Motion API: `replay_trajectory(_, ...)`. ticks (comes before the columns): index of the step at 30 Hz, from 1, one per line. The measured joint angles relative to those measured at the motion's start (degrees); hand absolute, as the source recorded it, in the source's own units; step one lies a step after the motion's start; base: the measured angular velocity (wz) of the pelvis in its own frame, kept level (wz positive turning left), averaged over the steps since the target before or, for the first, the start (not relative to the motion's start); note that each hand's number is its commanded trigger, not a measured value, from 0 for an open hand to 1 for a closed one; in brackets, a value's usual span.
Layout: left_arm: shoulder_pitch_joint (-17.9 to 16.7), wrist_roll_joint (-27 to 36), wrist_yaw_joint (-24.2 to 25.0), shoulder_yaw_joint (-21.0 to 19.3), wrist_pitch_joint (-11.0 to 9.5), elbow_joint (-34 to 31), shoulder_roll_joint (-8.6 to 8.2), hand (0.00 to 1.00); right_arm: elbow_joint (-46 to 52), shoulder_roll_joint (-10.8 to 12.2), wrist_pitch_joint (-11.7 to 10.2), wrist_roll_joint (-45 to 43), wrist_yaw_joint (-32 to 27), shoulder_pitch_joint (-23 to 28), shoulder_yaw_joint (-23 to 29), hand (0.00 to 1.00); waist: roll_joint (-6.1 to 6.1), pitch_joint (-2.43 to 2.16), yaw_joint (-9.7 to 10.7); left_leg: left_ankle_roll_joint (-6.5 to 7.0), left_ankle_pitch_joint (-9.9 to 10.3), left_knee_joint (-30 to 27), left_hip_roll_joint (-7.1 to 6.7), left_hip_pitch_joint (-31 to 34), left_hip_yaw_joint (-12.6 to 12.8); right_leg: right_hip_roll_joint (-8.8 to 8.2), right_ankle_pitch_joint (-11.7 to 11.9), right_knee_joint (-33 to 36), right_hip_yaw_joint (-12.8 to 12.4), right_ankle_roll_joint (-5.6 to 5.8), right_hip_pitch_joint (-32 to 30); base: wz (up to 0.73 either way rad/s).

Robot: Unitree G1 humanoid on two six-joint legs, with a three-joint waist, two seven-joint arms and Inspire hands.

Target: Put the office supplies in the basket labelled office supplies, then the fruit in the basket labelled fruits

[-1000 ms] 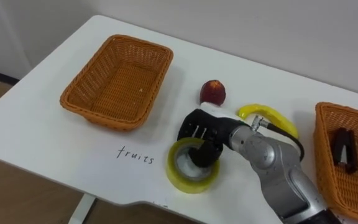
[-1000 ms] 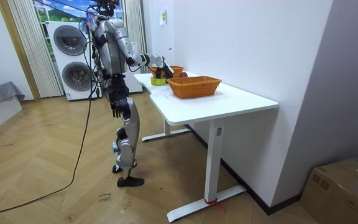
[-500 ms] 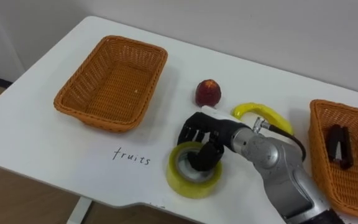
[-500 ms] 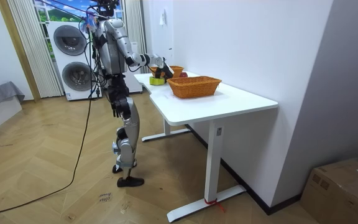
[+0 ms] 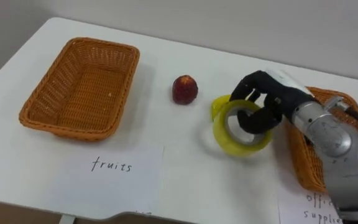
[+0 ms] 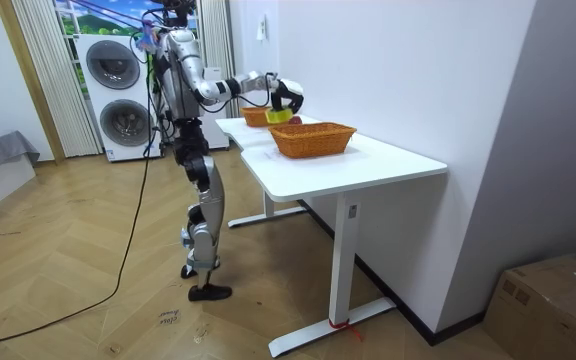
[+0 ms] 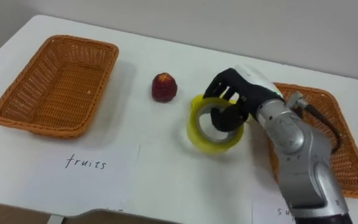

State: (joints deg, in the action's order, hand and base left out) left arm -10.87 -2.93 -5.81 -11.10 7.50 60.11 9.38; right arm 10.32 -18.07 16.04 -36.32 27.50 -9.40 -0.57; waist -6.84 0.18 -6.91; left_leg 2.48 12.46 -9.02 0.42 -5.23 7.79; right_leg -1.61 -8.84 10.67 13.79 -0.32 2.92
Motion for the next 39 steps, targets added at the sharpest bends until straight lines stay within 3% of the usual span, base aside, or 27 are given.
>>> replay_trajectory(11, -1.71, 0.6, 0.42, -2.25, -0.51, 0.16, -0.22, 0.0, 0.21, -0.11, -0.66, 1.71, -5.3, 0.06, 9.3, 1.0, 0.02, -0.27, 1.64, 0.01, 0.0, 0.17, -0.03, -0.43, 0.41, 0.1, 0.05, 0.07, -0.95, 0.07, 0.01, -0.03)
replay_trajectory(15, -2.92, 0.43, 0.4, -2.25, -0.51, 0.31, -0.46, 0.0, 0.19, -0.12, -1.69, 3.03, -6.54, 0.06, 10.87, 1.0, 0.47, -0.27, 2.62, 0.01, 0.0, 0.15, -0.05, -0.44, 0.39, 0.15, 0.05, 0.08, -1.05, 0.08, 0.09, 0.0)
replay_trajectory(24, -3.1, 0.12, 1.12, -2.29, -0.4, 1.26, -1.01, 0.0, -0.03, -0.36, -1.71, 7.87, -11.4, 0.06, 12.08, 1.0, 0.86, -0.19, 4.74, -0.01, 0.01, 0.03, 0.04, -0.44, 0.59, 0.2, 0.05, 0.1, -1.18, 0.08, 0.04, 0.0)
replay_trajectory(34, -3.1, 0.18, 1.27, -2.33, -0.42, 0.77, -1.02, 0.0, -3.18, -0.44, -1.79, 7.72, -15.34, 0.06, 15.58, 1.0, 0.88, -0.23, 5.42, -0.02, 0.02, 0.05, 0.08, -0.45, 0.92, 0.22, 0.07, 0.06, -1.12, 0.08, -0.1, -0.01)
replay_trajectory(39, -3.15, 0.12, 1.18, -2.32, -0.42, 0.47, -1.02, 0.0, -3.84, -0.49, -1.79, 7.73, -16.65, 0.06, 15.62, 1.0, 1.34, -0.5, 5.87, -0.02, 0.02, 0.05, 0.09, -0.46, 1.01, 0.24, 0.07, 0.06, -1.13, 0.08, -0.12, 0.0)
